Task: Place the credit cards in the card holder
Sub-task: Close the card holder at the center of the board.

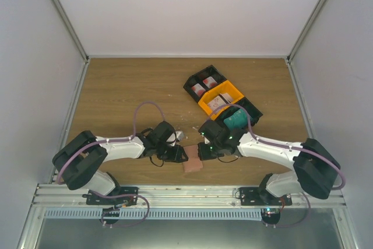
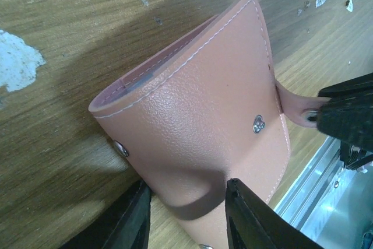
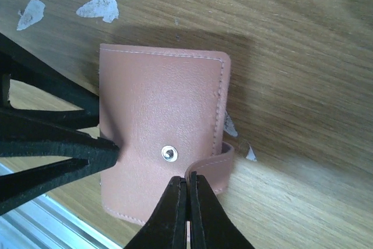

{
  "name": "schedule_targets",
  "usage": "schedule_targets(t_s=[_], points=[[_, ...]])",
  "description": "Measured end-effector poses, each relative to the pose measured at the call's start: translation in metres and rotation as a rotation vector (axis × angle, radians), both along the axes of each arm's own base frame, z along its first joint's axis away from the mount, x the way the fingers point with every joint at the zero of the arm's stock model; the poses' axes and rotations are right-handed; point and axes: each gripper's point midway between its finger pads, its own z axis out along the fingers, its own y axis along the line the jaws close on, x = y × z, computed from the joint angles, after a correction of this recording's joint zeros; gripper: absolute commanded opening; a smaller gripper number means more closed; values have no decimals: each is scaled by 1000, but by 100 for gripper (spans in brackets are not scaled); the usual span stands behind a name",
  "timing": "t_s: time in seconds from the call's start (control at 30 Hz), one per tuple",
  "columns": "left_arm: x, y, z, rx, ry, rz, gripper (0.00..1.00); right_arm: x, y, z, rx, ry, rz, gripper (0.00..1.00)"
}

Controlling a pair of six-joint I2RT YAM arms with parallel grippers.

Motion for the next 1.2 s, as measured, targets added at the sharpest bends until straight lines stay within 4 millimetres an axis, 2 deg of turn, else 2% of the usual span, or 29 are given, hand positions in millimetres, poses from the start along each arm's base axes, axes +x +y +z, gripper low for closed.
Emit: schedule_targets(t_s=[0.23, 0.53, 0.83, 1.07, 1.13, 1.2], points=[[1, -1, -1, -9, 3, 9, 36, 0, 11, -10, -46, 12, 44, 0], [0, -3, -1, -20, -1, 12, 36, 3, 18, -12, -84, -5, 65, 1], [0, -3, -1, -24, -4, 12, 35, 4, 17, -12, -87, -6, 54, 11], [0, -3, -1, -27, -4, 15, 34, 5, 16, -12, -93, -10, 41, 9], [0, -3, -1, -27, -4, 16, 34, 6, 15, -12, -97, -13, 36, 2], [0, -3, -2, -27, -3, 17, 34, 6, 15, -12, -99, -15, 33, 0]])
